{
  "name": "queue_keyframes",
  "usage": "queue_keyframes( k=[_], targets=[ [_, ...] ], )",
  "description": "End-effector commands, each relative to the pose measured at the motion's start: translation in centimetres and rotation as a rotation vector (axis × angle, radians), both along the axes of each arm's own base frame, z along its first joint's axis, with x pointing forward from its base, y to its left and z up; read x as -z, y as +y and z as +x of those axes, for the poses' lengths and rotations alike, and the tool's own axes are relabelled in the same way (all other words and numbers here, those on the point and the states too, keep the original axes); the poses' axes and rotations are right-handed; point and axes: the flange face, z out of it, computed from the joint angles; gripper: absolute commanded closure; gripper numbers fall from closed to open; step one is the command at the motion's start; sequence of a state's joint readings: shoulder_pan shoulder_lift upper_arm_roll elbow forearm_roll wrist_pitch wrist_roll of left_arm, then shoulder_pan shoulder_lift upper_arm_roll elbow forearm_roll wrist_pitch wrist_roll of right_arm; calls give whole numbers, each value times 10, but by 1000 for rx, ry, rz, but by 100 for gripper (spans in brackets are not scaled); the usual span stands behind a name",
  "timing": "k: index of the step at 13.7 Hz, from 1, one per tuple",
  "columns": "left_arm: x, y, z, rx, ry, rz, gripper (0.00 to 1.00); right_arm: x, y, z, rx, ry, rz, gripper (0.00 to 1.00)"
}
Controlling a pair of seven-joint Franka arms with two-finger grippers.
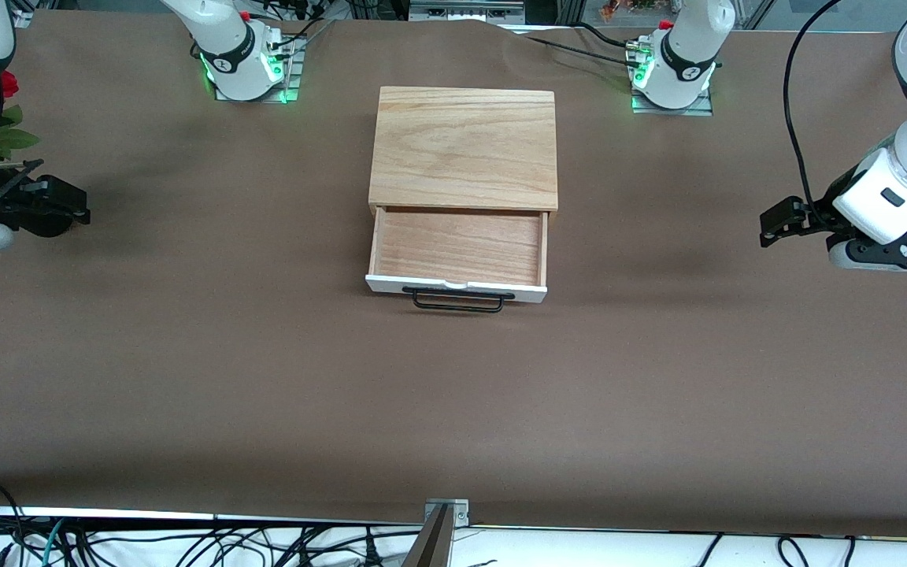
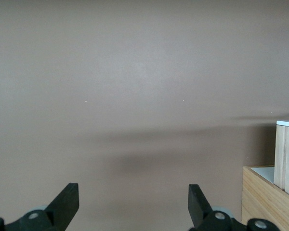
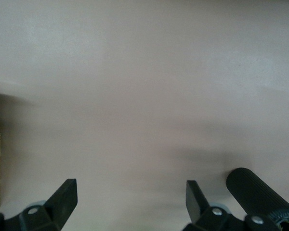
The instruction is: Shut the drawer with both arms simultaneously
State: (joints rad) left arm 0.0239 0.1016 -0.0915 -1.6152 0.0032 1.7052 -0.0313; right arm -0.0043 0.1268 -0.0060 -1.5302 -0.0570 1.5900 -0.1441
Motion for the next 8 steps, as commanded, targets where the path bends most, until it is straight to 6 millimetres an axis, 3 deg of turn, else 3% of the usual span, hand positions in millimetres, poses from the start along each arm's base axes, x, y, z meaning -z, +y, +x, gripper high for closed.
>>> queue_keyframes(
  k=[1,8],
  targets=[
    [-6,2,4,6,-4,21,0,-5,0,3,5,-8,0,0],
    [-6,1,4,7,-2,12,0,-3,2,8,2,-9,1,0]
  ],
)
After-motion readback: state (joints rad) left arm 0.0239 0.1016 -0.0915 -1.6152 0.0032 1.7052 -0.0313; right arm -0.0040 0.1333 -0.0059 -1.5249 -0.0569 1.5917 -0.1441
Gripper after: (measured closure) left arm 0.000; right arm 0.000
